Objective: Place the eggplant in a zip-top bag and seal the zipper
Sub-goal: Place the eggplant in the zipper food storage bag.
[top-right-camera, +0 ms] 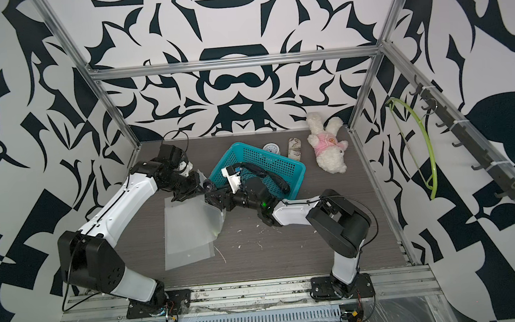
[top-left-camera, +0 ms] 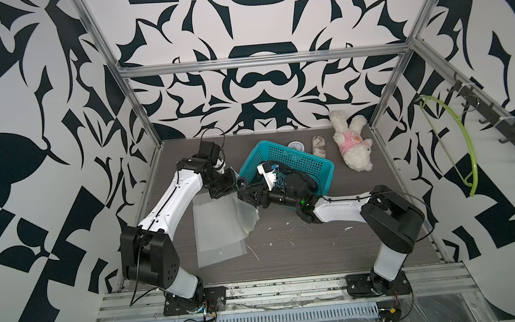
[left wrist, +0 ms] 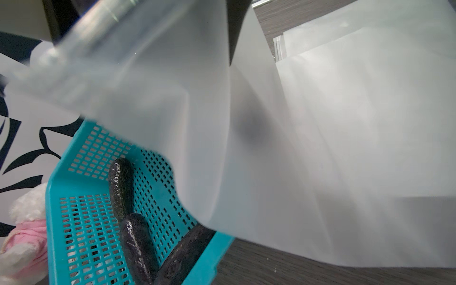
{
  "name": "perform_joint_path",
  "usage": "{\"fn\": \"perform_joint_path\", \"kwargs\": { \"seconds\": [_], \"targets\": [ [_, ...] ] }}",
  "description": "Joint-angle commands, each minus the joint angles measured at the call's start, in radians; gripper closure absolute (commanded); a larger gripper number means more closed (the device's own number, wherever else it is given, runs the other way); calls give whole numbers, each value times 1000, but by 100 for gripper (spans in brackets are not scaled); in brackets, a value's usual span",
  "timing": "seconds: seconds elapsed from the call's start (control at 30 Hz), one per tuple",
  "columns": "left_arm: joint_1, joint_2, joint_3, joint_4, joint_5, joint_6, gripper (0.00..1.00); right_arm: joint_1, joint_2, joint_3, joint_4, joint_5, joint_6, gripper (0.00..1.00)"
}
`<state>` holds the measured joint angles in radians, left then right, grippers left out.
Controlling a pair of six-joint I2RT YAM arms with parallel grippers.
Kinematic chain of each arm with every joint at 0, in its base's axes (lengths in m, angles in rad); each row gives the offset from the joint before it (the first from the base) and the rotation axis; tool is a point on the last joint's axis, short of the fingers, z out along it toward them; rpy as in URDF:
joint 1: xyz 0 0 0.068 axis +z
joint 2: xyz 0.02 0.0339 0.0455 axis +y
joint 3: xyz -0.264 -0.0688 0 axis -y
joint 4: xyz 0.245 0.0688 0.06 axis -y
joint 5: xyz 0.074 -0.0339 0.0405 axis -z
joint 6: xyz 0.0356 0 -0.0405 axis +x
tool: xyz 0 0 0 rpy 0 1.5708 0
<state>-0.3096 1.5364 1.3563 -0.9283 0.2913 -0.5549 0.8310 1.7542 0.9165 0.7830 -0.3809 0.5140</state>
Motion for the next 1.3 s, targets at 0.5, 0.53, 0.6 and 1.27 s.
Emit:
{"fn": "perform_joint_path", "kwargs": {
  "seconds": [0.5, 0.53, 0.6, 1.27],
  "targets": [
    [1, -47, 17, -64, -79, 24, 100, 46, -62, 274, -577, 154, -223, 43],
    [2, -48, 15, -64, -81, 24, 100, 46, -69, 274, -576, 152, -227, 43],
    [2, -47, 9, -61, -88, 26, 100, 35, -85, 273, -573, 135, -224, 41],
    [1, -29, -27, -25, -132, 55, 100, -253, -229, 242, -949, 98, -310, 33]
  ]
}}
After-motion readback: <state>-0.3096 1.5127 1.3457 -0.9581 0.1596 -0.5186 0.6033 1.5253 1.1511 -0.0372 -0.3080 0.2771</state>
